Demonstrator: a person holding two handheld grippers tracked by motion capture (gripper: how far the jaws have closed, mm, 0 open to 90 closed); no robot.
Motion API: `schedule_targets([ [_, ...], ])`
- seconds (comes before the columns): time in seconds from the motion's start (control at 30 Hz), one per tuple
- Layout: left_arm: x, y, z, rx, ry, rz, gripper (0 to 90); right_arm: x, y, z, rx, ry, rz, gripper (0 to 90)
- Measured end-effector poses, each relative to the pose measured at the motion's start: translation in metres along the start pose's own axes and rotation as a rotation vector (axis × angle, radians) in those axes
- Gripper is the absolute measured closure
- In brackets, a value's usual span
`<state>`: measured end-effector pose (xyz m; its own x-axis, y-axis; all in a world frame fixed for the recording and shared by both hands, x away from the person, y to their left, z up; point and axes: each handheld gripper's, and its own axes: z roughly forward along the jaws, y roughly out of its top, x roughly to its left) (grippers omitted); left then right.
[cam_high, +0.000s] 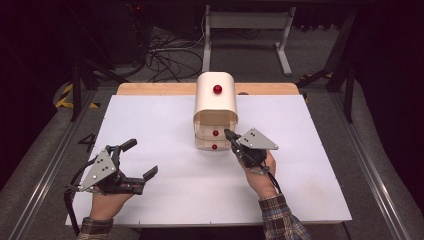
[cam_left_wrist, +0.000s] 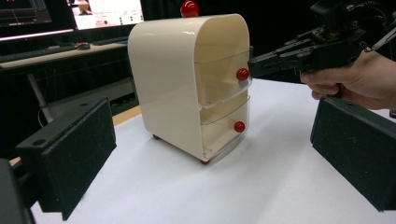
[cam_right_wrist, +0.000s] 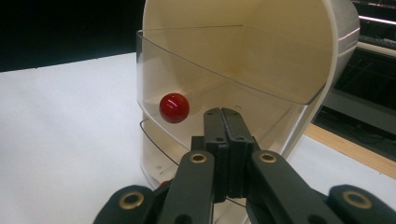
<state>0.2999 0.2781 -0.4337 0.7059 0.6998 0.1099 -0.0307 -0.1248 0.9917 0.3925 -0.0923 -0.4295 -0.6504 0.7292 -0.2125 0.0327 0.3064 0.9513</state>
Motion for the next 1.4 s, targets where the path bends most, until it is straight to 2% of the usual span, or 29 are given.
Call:
schedule_targets([
  [1.4, -0.0003, 0.0000, 0.0005, 0.003, 0.001, 0.004, 0.9, -0.0027, 0.0016, 0.0037, 0.005, -0.001, 0.000, 90.0],
])
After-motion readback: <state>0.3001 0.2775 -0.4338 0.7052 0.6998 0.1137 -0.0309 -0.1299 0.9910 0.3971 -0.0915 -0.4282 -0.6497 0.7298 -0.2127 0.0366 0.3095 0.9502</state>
